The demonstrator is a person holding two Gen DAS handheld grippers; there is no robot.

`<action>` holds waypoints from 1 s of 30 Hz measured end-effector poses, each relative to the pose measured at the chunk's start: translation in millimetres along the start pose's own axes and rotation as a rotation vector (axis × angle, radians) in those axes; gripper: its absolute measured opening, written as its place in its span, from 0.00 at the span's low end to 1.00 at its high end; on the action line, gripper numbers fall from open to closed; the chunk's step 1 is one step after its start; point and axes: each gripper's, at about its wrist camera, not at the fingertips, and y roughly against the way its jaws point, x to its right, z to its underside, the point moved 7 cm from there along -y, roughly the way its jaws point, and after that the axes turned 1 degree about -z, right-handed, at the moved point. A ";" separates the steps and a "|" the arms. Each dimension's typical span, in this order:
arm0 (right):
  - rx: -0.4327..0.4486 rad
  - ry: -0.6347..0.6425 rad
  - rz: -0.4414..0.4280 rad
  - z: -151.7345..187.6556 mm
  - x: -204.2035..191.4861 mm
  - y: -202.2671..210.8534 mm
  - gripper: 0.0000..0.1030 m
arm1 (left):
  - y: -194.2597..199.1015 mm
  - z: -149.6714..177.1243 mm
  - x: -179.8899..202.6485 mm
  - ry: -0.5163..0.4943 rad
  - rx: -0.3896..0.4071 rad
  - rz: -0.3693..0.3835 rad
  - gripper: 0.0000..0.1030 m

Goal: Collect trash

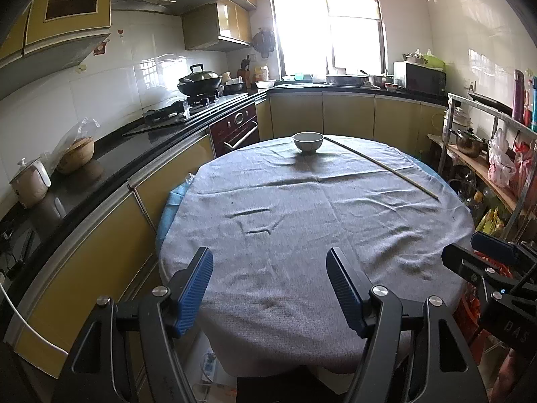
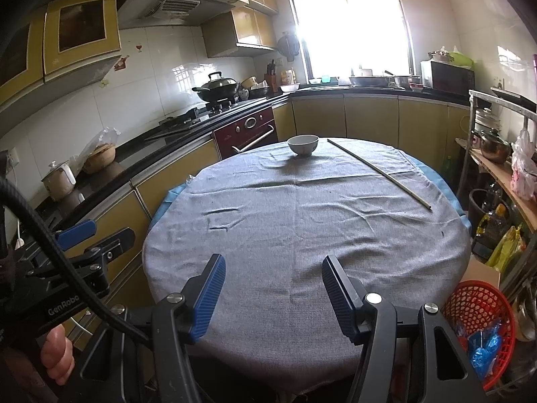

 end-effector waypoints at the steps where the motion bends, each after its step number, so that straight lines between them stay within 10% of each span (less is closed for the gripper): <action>1: -0.002 -0.001 0.001 0.1 0.2 -0.7 0.62 | -1.2 0.6 0.3 0.000 -0.003 0.001 0.69; 30: -0.075 -0.036 0.076 -15.4 47.1 -56.8 0.62 | -80.9 -8.9 29.9 -0.035 -0.130 0.053 0.69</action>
